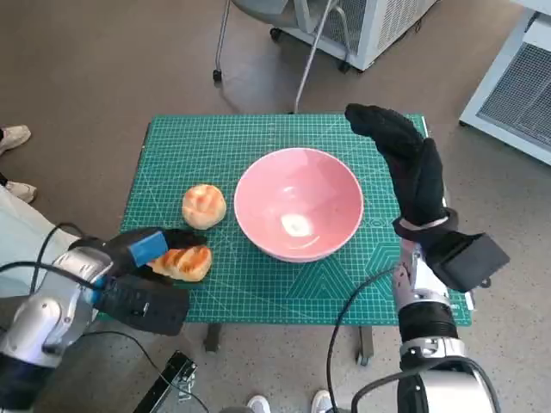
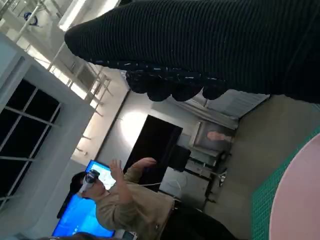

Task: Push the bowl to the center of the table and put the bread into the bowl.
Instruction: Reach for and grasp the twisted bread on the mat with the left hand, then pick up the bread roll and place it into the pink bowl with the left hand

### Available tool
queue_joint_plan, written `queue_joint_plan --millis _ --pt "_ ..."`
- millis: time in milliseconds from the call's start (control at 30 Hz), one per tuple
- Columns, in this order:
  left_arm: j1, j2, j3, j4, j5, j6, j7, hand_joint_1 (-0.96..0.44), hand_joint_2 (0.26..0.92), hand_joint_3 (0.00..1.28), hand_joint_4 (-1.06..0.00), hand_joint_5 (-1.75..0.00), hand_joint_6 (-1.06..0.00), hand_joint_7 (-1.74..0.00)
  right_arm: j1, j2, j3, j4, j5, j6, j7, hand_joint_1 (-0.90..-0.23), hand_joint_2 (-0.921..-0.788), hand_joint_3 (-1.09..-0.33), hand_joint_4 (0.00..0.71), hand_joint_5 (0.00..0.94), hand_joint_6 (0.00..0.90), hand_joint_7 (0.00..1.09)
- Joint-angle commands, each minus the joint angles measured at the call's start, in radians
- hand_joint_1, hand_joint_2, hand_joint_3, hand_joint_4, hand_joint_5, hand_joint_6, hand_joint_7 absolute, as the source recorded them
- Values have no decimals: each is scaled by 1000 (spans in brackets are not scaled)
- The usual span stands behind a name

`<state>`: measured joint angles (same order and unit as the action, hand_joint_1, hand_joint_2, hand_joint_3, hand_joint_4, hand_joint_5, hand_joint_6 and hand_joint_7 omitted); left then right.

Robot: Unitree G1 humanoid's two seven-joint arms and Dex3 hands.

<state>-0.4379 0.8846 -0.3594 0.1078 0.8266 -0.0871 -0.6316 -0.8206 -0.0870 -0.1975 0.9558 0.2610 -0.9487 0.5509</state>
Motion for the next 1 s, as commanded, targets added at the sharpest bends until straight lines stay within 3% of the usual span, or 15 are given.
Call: queue_joint_plan --millis 33,300,467,667,1000 --pt "-7 -6 -25 67 12 -48 15 12 920 169 -577 -1217 -553 -1102 26 7 -2 -3 11 21 2 -583 -921 -790 355 17 36 863" --pt "-26 -7 -7 143 -1 -101 109 2 920 100 -629 -1216 -617 -1185 33 10 1 -6 10 14 -4 -585 -921 -788 356 16 32 866" --pt "-40 2 15 162 -23 -112 126 2 920 92 -634 -1198 -627 -1197 37 11 2 -4 8 10 -5 -587 -921 -791 357 16 30 866" --pt "-49 26 92 90 -104 -93 72 2 920 90 -637 -1205 -628 -1187 40 12 1 -2 15 13 4 -587 -921 -791 360 17 28 866" --pt "-75 29 247 -123 -247 28 -44 3 920 76 -655 -1276 -652 -1071 45 12 2 -9 19 22 10 -601 -921 -787 360 16 26 865"
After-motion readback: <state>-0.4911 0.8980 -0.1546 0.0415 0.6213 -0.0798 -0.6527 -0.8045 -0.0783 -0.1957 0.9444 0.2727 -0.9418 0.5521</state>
